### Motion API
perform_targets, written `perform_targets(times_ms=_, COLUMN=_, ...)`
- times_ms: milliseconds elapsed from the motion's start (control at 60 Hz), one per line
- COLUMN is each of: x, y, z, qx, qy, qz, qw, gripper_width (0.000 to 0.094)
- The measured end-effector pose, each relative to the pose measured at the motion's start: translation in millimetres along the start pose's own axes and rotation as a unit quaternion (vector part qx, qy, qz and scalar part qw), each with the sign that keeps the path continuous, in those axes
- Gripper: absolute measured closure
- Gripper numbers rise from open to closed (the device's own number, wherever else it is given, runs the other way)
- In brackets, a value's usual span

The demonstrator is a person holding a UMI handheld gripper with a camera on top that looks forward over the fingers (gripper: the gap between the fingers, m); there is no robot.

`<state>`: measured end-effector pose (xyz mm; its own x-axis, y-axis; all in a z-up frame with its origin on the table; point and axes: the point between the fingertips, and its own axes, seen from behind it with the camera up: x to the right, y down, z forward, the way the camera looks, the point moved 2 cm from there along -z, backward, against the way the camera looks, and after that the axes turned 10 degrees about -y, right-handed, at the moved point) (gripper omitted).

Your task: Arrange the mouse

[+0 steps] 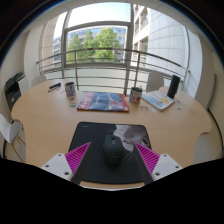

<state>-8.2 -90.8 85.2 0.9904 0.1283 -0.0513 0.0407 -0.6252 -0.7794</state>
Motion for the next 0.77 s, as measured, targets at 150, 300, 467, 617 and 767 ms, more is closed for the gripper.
perform_targets(times_ms=150, x=-19, y=-11, z=-74, qx=0.011, qy=0.012, qz=-0.016, qw=1.000, gripper_width=0.0092)
perform_targets(times_ms=300, x=-40, y=-9, z=-136, qx=0.025, qy=0.003, qz=-0.018, qw=1.000, gripper_width=0.0093)
perform_targets(times_ms=467, x=-55, y=7, z=-194, qx=0.037, qy=0.001, qz=-0.022, qw=0.999, gripper_width=0.0094)
perform_targets(times_ms=617, x=-64, y=25, z=-223, qx=0.035, qy=0.000, qz=-0.025, qw=0.999, gripper_width=0.0092)
perform_targets(times_ms=767, x=-72, y=35, z=-242, qx=0.033, qy=-0.002, qz=-0.027, qw=0.999, gripper_width=0.0091)
